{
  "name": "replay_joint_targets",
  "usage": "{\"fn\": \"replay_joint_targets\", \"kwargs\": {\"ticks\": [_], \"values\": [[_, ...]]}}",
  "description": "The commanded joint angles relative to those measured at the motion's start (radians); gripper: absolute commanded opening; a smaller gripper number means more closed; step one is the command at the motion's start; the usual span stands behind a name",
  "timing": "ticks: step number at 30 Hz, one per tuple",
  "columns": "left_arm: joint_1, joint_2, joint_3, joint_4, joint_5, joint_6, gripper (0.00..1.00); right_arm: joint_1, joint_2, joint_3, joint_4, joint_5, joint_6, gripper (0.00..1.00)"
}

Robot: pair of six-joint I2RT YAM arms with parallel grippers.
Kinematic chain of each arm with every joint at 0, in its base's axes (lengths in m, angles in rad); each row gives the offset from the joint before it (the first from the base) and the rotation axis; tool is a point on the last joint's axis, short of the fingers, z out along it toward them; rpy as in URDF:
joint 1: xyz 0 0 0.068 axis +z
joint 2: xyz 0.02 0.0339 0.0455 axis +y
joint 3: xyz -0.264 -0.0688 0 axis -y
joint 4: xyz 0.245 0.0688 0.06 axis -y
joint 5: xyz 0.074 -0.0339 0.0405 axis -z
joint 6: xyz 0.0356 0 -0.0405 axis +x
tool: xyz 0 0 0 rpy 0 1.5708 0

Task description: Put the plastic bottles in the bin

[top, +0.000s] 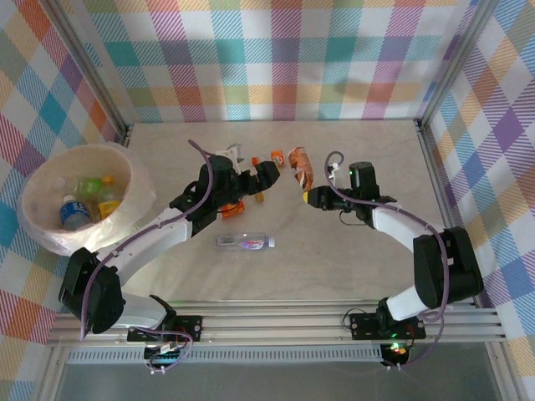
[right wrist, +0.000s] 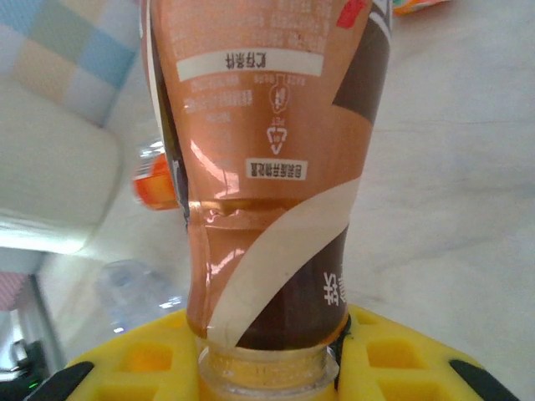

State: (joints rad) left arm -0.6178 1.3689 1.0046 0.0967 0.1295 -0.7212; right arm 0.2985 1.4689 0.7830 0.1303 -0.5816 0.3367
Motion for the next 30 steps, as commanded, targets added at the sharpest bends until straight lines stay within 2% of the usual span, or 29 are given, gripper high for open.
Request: {"fn": "replay_joint_targets", "kwargs": {"ticks": [1, 7, 13, 18, 25, 28, 30], "values": [[-0.007, 0.014, 0.007, 0.045, 0.022, -0.011, 1.0, 0.051, -0.06, -0.039, 0.159, -0.099, 0.12, 0.14], [-0.008, 0.053, 0.042, 0.008, 0.043, 0.003, 1.0, 0.159, -0.106, -0.048, 0.202, -0.147, 0.136, 0.15], [-0.005, 0.05, 0.033, 0.014, -0.006, -0.003, 1.0, 0.211, -0.101, -0.018, 0.201, -0.195, 0.111, 0.16], [-0.002, 0.027, 0.005, 0.054, -0.005, -0.004, 0.89, 0.221, -0.083, -0.008, 0.218, -0.222, 0.111, 0.16], [-0.001, 0.005, -0.016, 0.051, 0.006, 0.009, 0.67, 0.234, -0.058, 0.028, 0.191, -0.287, 0.079, 0.17], [-0.002, -0.013, -0.027, 0.057, 0.0, 0.015, 0.62, 0.237, -0.056, 0.041, 0.167, -0.282, 0.061, 0.21], [-0.002, -0.024, -0.036, 0.061, -0.009, 0.014, 0.61, 0.237, -0.056, 0.045, 0.159, -0.271, 0.056, 0.27]]}}
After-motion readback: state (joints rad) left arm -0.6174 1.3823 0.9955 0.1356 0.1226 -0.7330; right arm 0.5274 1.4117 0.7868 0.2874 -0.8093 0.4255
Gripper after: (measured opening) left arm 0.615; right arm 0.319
